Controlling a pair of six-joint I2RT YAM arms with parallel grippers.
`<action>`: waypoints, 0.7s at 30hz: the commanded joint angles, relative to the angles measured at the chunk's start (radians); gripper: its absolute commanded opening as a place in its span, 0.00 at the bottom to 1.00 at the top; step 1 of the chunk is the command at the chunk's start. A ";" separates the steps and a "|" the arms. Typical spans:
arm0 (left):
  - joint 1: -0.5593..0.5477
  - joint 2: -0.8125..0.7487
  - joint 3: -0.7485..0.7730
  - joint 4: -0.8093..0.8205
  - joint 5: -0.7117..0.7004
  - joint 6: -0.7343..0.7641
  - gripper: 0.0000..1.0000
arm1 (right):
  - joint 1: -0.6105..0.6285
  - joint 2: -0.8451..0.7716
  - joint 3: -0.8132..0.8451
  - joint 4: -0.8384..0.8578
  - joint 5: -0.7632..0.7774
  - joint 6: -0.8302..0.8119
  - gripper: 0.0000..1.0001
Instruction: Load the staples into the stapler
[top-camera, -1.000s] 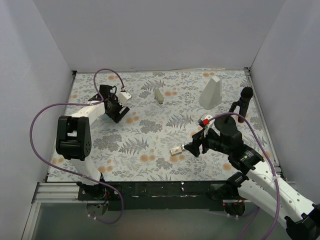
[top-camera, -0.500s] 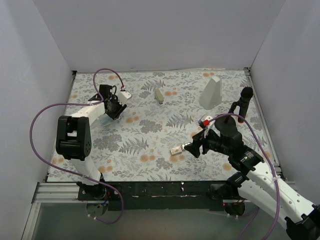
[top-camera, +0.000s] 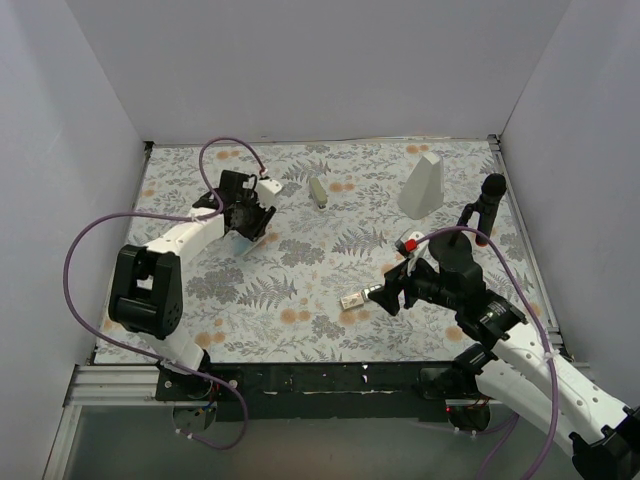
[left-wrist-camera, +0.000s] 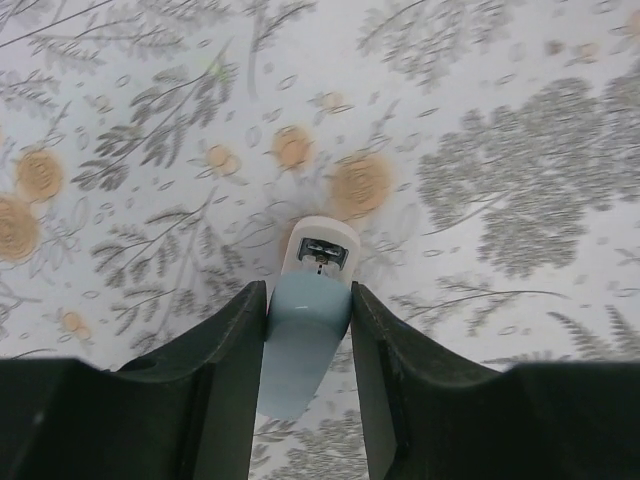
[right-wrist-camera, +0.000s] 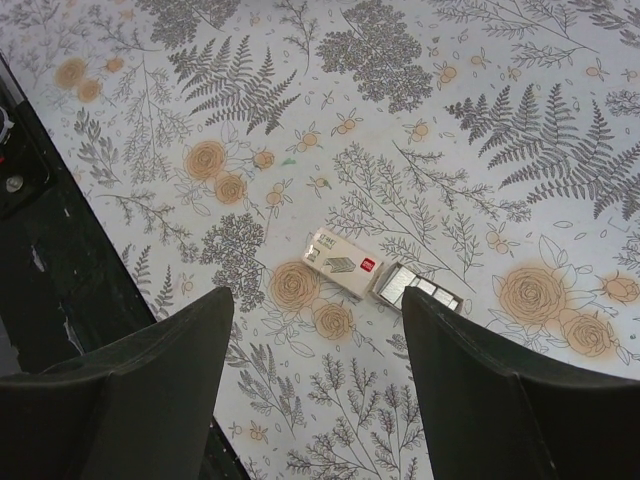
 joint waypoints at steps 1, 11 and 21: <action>-0.099 -0.120 -0.028 0.008 0.064 -0.151 0.00 | 0.005 0.018 0.030 0.032 -0.026 -0.002 0.76; -0.198 -0.350 -0.192 0.152 0.404 -0.171 0.00 | 0.005 0.107 0.007 0.238 -0.161 -0.022 0.75; -0.218 -0.522 -0.330 0.259 0.683 -0.100 0.00 | 0.023 0.316 0.039 0.584 -0.354 -0.149 0.78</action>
